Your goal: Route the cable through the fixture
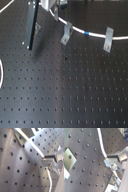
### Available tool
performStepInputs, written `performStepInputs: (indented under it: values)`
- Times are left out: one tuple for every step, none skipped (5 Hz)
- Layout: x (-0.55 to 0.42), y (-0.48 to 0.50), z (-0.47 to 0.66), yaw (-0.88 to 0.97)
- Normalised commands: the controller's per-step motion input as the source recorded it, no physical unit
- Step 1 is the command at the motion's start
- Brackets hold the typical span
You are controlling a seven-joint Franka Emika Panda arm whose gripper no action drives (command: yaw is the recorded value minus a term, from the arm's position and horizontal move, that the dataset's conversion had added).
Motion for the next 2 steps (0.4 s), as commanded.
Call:
performStepInputs:
  values:
    - [-0.005,-0.009,0.00,0.00]
    - [0.017,0.031,-0.23,0.07]
